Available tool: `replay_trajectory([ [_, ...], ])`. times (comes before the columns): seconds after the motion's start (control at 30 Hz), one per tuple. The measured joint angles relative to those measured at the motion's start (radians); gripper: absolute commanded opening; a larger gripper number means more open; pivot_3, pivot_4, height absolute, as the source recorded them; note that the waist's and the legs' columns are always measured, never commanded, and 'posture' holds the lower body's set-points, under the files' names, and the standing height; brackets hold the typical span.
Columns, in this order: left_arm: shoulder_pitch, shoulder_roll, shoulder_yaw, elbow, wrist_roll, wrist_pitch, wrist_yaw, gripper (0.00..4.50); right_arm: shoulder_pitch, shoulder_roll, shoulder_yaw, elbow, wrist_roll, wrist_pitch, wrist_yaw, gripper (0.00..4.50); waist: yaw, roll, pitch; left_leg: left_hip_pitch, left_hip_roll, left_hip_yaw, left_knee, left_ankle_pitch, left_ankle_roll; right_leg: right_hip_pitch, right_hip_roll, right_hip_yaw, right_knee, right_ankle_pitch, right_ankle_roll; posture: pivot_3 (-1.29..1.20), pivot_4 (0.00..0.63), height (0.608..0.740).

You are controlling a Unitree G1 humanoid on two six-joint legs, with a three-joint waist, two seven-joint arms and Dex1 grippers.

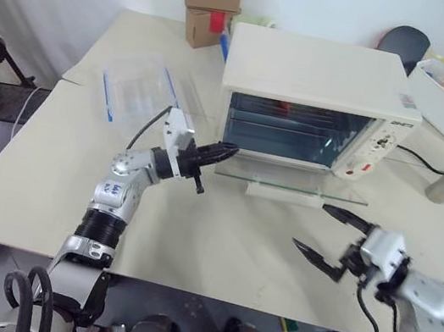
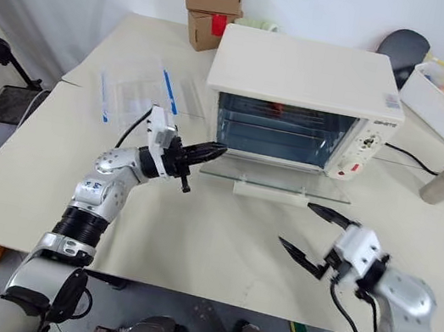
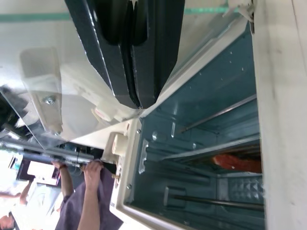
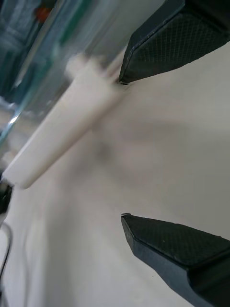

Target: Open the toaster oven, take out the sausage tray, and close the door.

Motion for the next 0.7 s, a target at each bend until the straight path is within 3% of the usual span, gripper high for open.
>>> replay_trajectory([
  [0.13,0.093,0.013,-0.023,0.000,0.041,-0.013,-0.007,0.01,0.201,-0.001,-0.154,-0.020,-0.007,0.000,-0.093,4.50,-0.008,0.000,0.000,0.001,0.000,0.002,0.000,0.000,0.000,0.000,0.000,0.003,-0.001,0.001,0.001,0.00,0.150,0.740],
  [0.27,0.135,0.015,-0.050,-0.035,0.070,-0.030,-0.010,0.01,0.223,-0.002,-0.243,-0.046,-0.008,0.000,-0.166,4.50,-0.017,0.000,0.000,0.003,0.002,0.004,0.000,-0.001,0.000,0.000,-0.003,0.013,0.000,0.002,-0.001,0.00,0.150,0.740],
  [0.4,0.177,0.019,-0.062,-0.079,0.086,-0.063,-0.008,0.01,0.182,-0.031,-0.246,-0.129,-0.059,0.070,-0.254,4.50,-0.018,0.001,-0.001,0.003,0.001,0.004,0.000,-0.001,-0.001,-0.001,-0.009,0.013,0.001,0.002,-0.001,0.00,0.150,0.740],
  [0.5,0.213,0.017,-0.057,-0.117,0.081,-0.064,0.000,0.57,0.090,-0.063,-0.176,-0.198,-0.114,0.185,-0.321,4.50,-0.019,0.001,-0.001,0.003,0.001,0.003,0.000,-0.001,-0.001,-0.001,-0.010,0.013,0.002,0.002,-0.001,0.00,0.150,0.740],
  [0.7,0.322,0.031,-0.010,-0.258,0.030,-0.025,0.032,2.37,-0.233,-0.063,0.129,-0.224,-0.345,0.252,-0.405,4.50,-0.031,0.001,-0.001,0.000,0.000,0.002,0.001,0.000,0.000,-0.003,-0.011,0.011,0.004,0.001,-0.002,0.00,0.150,0.740],
])
